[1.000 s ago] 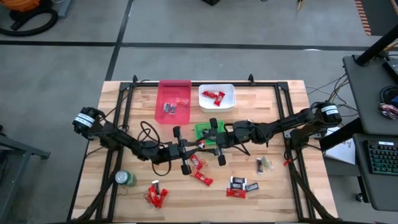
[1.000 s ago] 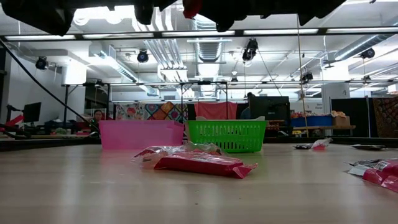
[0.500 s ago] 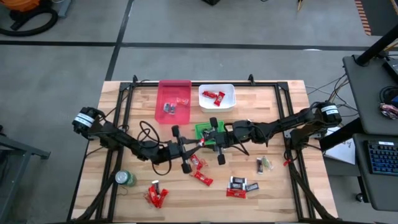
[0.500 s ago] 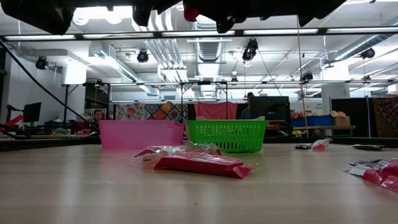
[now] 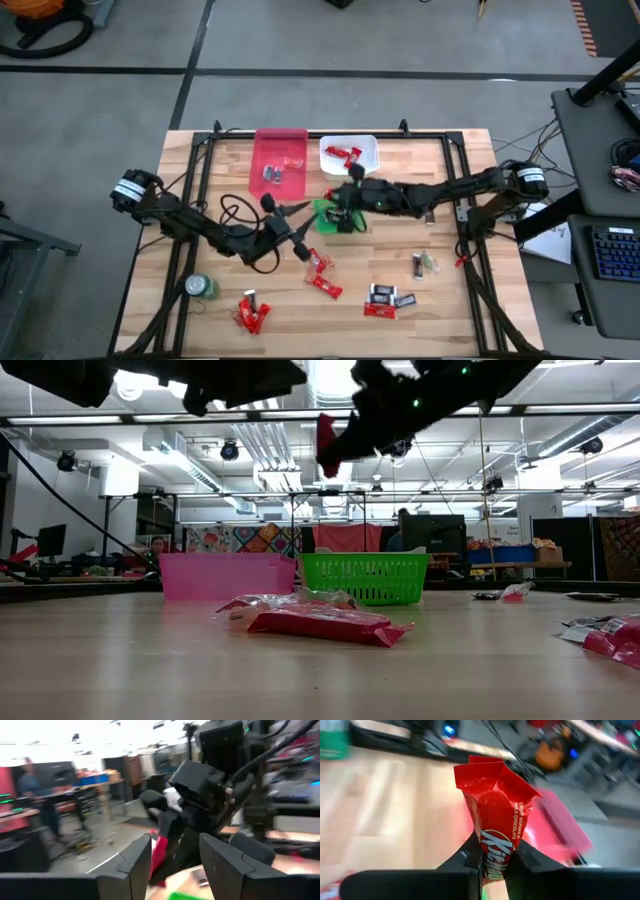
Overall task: Sort candy
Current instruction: Put the red chocolate bar into the white bin, then put the orange gummy candy into the red bin
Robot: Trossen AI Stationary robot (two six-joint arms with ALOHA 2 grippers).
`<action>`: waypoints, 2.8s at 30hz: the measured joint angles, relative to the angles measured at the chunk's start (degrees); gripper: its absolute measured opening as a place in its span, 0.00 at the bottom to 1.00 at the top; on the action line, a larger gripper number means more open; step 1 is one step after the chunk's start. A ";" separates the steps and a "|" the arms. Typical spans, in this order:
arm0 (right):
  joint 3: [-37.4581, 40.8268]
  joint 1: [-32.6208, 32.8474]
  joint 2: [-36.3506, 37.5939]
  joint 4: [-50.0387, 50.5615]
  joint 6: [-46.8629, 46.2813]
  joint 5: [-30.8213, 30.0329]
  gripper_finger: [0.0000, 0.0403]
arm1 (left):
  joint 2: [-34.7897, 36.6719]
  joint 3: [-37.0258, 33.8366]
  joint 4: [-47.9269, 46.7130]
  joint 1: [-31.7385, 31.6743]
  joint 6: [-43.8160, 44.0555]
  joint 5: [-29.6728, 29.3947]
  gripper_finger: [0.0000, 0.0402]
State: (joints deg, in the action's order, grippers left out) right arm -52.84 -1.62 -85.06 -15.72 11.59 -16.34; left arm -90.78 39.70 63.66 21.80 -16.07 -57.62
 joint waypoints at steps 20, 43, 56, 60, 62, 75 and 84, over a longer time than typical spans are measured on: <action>0.52 -26.52 -0.28 18.51 -21.32 0.07 0.21 | 0.29 -0.02 -4.71 0.00 -3.90 -9.88 0.37; -0.46 -25.00 1.36 22.75 -32.28 30.69 0.50 | 13.62 -0.04 -48.27 -2.38 27.95 20.19 0.25; -10.00 -13.20 1.53 68.96 -37.00 23.29 0.50 | 26.18 -0.04 -78.99 -2.36 37.81 20.70 0.19; -8.95 -12.68 1.53 79.01 -40.08 16.92 0.50 | 26.91 -0.04 -79.26 -2.36 37.83 20.67 0.19; -7.15 -13.93 1.57 80.03 -42.19 16.72 0.50 | 26.91 -0.04 -79.25 -2.36 37.80 20.67 0.19; 4.51 -19.03 1.69 67.09 -49.66 16.29 0.50 | 26.91 -0.04 -82.30 -2.36 36.74 20.61 0.19; 8.19 -19.03 1.64 61.52 -51.68 16.05 0.33 | 26.86 -0.04 -82.33 -2.36 36.28 20.58 0.19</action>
State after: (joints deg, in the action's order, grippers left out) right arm -44.65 -20.64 -83.42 45.80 -40.09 -0.29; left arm -63.92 39.66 -18.67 19.44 20.21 -37.04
